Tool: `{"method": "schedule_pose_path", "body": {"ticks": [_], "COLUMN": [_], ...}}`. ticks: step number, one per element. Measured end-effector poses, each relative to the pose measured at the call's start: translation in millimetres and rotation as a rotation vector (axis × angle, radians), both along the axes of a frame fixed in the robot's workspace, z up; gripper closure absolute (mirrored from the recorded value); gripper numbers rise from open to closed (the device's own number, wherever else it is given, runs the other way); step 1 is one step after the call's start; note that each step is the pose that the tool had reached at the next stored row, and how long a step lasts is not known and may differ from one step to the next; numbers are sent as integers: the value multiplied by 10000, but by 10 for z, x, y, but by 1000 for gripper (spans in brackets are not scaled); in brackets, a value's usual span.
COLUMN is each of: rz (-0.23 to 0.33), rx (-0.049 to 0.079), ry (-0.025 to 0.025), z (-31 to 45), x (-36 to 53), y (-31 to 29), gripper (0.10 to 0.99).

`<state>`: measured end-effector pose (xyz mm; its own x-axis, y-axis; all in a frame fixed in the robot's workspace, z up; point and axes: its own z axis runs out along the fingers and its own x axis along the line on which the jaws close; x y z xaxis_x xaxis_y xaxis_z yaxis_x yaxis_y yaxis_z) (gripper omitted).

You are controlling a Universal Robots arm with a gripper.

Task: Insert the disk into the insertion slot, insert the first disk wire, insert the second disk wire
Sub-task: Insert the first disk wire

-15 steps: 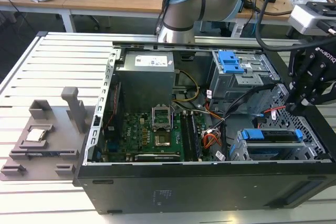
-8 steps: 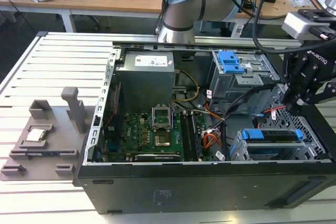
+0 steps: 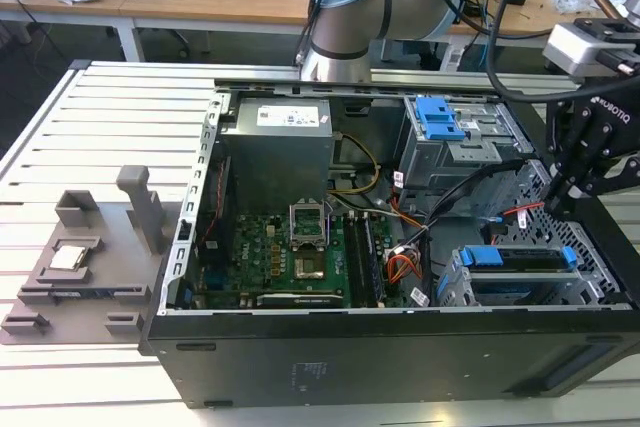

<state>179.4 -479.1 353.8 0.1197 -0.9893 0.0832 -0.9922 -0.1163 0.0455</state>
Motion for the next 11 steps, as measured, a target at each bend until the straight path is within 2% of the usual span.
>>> {"method": "schedule_pose_path", "body": {"ticks": [6, 8, 11], "rz": [1, 1, 2], "rx": [-10, -16, -21], "ry": [-2, -1, 0], "z": [-1, 53, 69], "x": [7, 7, 0], "y": [0, 2, 16], "gripper": [906, 906, 906]}}
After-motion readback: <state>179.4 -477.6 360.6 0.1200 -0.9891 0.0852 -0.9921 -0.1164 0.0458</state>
